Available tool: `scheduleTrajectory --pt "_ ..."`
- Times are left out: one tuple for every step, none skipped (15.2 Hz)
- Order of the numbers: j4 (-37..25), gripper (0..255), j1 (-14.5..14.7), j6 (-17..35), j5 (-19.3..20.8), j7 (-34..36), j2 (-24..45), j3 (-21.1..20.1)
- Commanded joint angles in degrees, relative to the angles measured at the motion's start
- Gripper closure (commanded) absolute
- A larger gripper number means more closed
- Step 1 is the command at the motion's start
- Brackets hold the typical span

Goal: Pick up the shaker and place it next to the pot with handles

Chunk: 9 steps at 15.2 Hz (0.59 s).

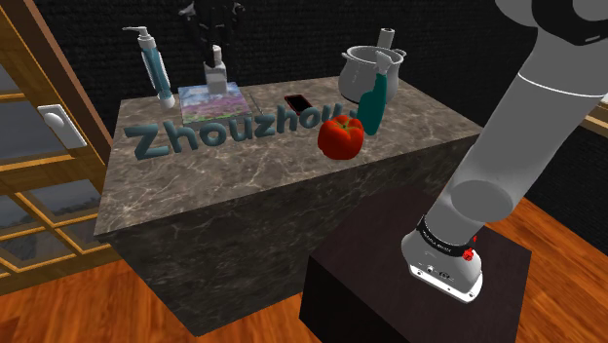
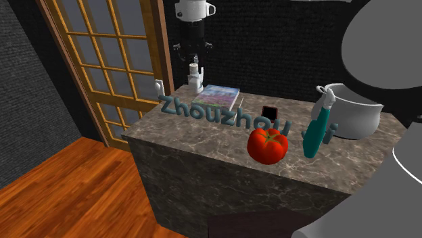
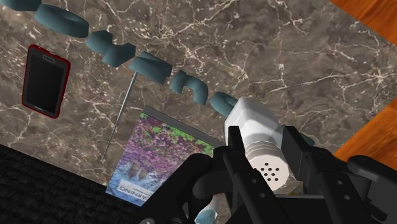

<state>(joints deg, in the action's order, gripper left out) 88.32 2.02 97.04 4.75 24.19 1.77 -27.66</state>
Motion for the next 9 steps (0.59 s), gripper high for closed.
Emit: scheduleTrajectory --pt "-1.97 255 0.06 -1.7 0.15 -0.05 0.33 -0.04" --pt "-3.1 255 0.14 -2.57 0.31 -0.01 0.63 -0.1" --pt "-4.26 255 0.22 -3.45 0.47 0.05 0.96 -0.16" --pt "-5.45 255 0.31 -4.34 0.65 0.1 1.3 -0.22" --pt "-6.67 255 0.42 -5.24 0.84 0.16 1.67 -0.29" --pt "-7.92 255 0.53 -6.16 1.04 0.23 2.06 -0.37" --pt "-9.22 255 0.66 -7.09 1.27 0.3 2.48 -0.44" --pt "-10.55 255 0.81 -8.03 1.51 0.38 2.93 -0.52" --pt "-11.08 255 0.87 -8.41 1.61 0.42 3.11 -0.56"
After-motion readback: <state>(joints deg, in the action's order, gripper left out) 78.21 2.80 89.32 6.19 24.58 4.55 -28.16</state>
